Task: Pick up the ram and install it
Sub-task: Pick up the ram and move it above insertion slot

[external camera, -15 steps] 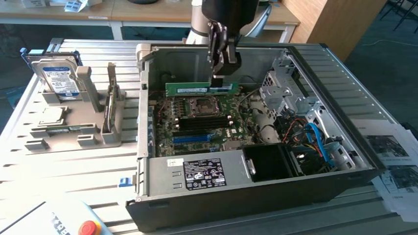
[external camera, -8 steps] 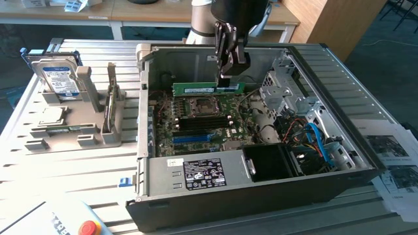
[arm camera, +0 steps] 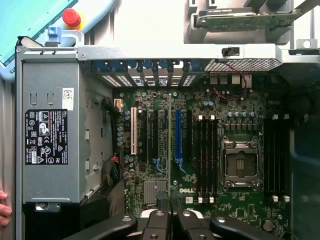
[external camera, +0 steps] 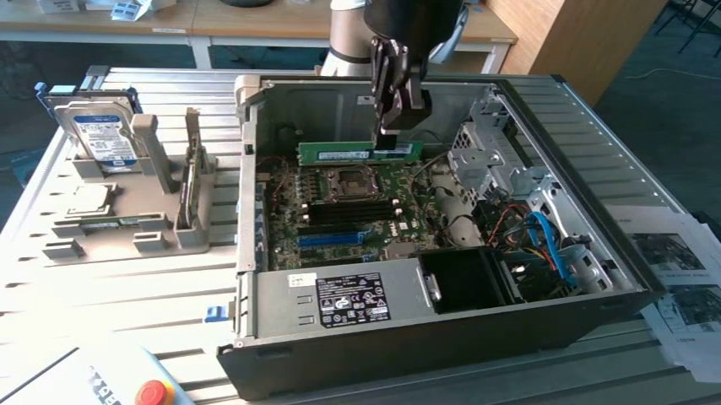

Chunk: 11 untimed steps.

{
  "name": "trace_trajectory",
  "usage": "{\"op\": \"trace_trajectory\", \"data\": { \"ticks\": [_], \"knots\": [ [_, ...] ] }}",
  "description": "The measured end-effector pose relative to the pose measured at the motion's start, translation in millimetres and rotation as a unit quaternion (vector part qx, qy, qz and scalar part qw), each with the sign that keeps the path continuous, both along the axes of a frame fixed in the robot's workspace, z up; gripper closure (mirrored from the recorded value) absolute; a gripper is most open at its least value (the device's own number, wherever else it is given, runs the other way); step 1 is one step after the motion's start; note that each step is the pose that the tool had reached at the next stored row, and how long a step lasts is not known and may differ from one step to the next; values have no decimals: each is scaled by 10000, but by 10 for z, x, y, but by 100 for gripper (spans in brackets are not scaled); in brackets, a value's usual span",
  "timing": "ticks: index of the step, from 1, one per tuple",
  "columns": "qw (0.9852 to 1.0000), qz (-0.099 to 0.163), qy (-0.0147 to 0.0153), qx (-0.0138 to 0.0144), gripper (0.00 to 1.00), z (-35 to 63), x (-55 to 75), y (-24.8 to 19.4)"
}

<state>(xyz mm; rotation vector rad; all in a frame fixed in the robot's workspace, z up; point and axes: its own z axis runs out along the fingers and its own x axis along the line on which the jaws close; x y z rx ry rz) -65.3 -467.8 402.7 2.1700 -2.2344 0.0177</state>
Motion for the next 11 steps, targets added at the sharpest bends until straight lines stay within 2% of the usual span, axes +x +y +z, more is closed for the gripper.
{"op": "trace_trajectory", "data": {
  "ticks": [11],
  "knots": [
    [10000,0,-6,0,88,-10,17,69]
  ]
}}
